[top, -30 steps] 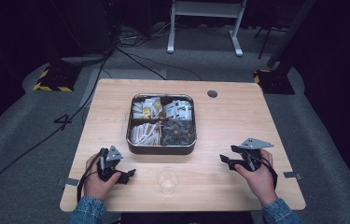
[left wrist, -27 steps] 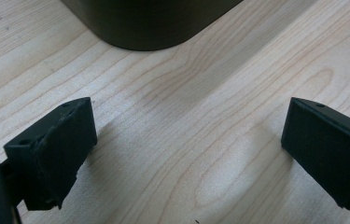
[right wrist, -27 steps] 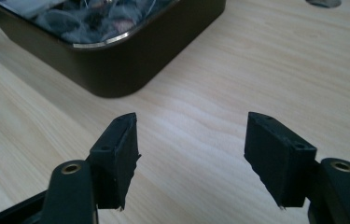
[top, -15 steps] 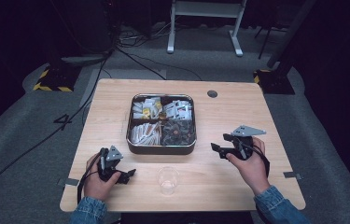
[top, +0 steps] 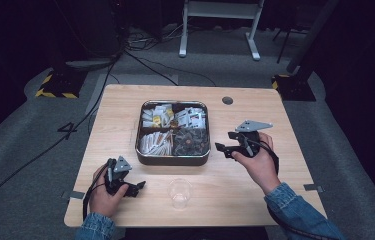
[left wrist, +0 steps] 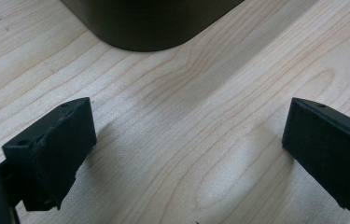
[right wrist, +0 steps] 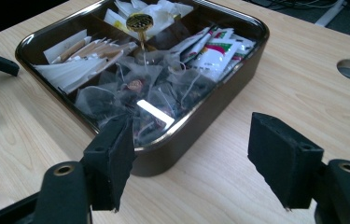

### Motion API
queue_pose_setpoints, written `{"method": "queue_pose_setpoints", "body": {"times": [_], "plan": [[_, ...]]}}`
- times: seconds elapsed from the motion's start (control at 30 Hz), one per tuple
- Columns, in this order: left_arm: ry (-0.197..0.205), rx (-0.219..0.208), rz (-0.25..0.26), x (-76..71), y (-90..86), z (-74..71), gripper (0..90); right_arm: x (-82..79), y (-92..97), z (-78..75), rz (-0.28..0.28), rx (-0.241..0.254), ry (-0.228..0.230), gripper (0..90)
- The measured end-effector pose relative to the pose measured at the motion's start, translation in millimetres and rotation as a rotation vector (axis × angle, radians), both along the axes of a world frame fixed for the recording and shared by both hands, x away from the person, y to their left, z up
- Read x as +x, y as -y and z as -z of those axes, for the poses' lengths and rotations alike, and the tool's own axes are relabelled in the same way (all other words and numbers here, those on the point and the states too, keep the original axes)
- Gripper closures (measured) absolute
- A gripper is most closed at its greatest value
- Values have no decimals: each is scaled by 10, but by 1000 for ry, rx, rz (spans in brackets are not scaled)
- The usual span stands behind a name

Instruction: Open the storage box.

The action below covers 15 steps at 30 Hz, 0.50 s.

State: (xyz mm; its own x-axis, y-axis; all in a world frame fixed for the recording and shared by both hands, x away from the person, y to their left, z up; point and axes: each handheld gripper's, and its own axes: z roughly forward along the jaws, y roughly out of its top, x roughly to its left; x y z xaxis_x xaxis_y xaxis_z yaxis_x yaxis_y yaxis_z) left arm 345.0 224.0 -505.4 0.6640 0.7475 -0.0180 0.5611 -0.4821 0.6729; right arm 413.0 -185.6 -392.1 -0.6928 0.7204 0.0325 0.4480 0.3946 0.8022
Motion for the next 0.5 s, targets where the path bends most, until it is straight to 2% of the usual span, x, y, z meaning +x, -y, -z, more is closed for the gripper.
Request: {"method": "queue_pose_setpoints", "body": {"times": [0.3, 0.5], "plan": [[0, 0, 0, 0, 0, 0, 32, 157, -234, -93, -20, 15, 6, 319], [0, 0, 0, 0, 0, 0, 32, 283, -408, -141, -41, -1, 21, 330]]}}
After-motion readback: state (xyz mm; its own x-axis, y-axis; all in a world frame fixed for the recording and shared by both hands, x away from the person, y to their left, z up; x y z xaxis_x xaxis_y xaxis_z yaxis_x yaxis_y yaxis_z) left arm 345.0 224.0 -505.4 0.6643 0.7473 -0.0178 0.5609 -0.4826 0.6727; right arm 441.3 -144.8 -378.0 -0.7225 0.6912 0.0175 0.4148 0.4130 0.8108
